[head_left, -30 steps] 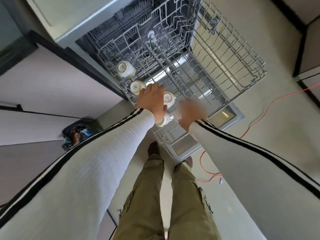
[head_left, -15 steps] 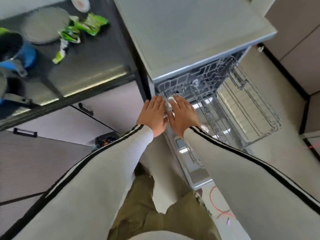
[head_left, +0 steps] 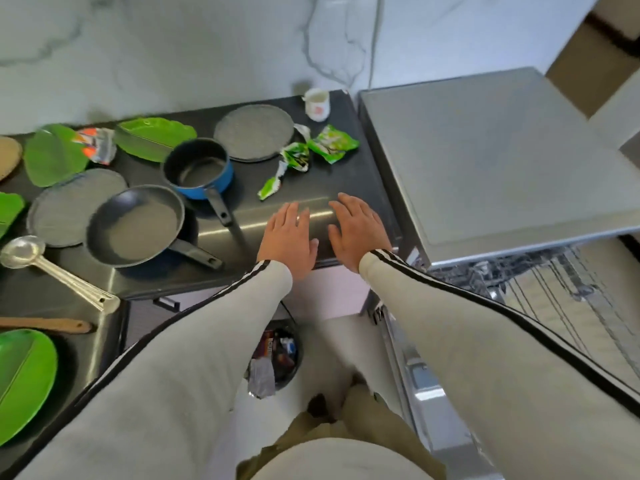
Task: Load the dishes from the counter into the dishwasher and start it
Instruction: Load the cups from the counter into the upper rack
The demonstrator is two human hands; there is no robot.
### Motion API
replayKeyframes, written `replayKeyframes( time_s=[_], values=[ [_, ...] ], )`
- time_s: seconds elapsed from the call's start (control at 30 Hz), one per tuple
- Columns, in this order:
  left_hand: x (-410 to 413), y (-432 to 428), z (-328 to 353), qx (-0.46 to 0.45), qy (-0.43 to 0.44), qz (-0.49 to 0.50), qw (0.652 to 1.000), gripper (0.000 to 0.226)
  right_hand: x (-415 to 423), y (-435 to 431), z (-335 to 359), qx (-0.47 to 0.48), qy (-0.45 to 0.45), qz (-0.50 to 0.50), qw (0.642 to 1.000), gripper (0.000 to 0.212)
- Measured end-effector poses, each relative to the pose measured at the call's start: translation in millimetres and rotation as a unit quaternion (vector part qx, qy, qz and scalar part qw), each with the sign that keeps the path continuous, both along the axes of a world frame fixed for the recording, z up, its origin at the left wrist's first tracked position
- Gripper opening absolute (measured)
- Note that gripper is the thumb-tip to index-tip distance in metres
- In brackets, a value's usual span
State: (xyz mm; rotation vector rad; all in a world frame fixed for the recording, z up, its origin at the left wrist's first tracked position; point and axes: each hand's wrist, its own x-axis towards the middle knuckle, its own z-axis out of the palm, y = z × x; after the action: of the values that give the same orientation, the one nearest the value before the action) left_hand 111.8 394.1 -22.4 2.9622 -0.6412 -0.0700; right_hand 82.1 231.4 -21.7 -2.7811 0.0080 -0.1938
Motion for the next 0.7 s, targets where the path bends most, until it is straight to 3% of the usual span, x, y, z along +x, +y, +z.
replayKeyframes(
  time_s=[0.3,0.47,0.7],
  values=[
    [104.4,-15.7,-9.4,-0.053,0.013,0.076,0.996,0.073,153.6,-8.9,-0.6,-0.014,-0.038,0.017,0.999,0.056],
    [166.3,-55.1,-12.3,-0.061,-0.002,0.083,0.995,0.070,258.4,-38.6,5.7,0.002,-0.014,-0.011,1.000,0.067],
    [251.0,-65.0,-10.2,-0.065,0.004,0.169,0.983,0.064,386.8,-56.5,10.9,0.002,0.069,0.004,0.998,0.092]
  ],
)
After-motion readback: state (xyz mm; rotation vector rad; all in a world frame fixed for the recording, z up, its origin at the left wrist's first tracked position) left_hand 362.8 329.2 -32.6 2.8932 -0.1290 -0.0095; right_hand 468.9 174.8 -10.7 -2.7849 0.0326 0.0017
